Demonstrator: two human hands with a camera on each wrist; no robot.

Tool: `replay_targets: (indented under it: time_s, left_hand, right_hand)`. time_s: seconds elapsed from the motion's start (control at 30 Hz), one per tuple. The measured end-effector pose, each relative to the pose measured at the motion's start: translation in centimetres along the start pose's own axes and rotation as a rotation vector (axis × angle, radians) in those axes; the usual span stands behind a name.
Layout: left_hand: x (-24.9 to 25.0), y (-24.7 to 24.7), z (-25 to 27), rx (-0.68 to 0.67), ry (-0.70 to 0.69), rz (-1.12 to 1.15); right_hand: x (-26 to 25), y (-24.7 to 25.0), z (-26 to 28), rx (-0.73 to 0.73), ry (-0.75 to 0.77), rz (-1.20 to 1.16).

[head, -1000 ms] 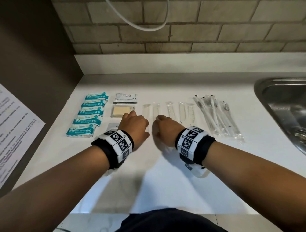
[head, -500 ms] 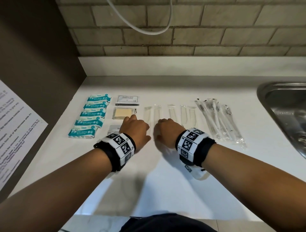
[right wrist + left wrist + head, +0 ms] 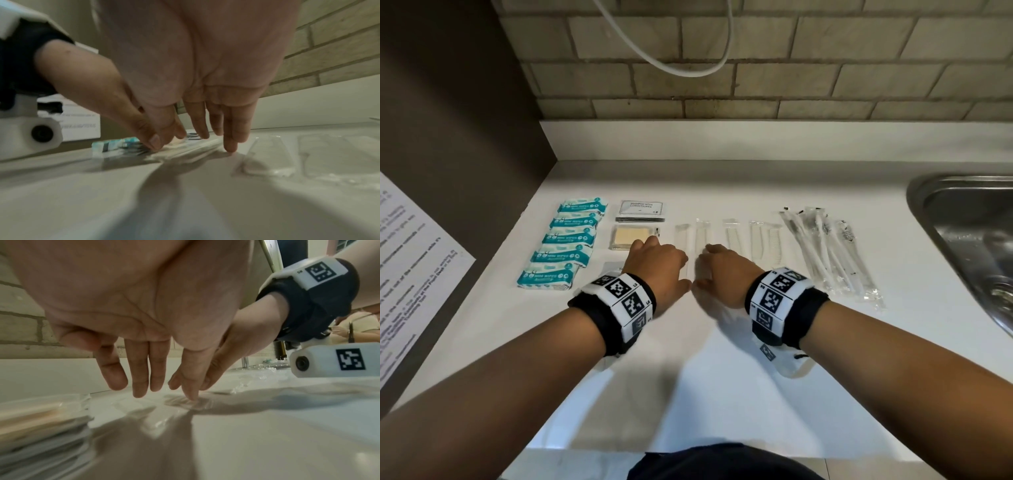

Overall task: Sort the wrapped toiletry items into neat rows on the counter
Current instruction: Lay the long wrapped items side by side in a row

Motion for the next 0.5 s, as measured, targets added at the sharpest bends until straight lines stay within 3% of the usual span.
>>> replay_targets:
  time_s: [0.2,0.33,0.5]
  left_hand:
    - [2.2,0.9,-1.7,0.081,-0.008,0.143]
    - [4.8,0.2,-2.9,0.044,-0.110,0.140]
    - [7.6,-1.3,-3.6,-0.039,-0.183,0.120]
  right_hand:
    - [3.4,2.1,0.8,0.138,0.001,0.046]
    - [5.9,2.5,1.9,0.069,-0.053,0.257]
    - [7.1,1.6,3.3,-0.021,-0.068,0.325]
Point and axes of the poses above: each hand's wrist, its own z-axis away from the middle knuckle, its own y-axis out of the back of the hand, x = y × z, the point moved 1 cm from there along -z, towards the middle knuckle, and after that the axes turned 13 degrees about x, right-handed, at the moved point
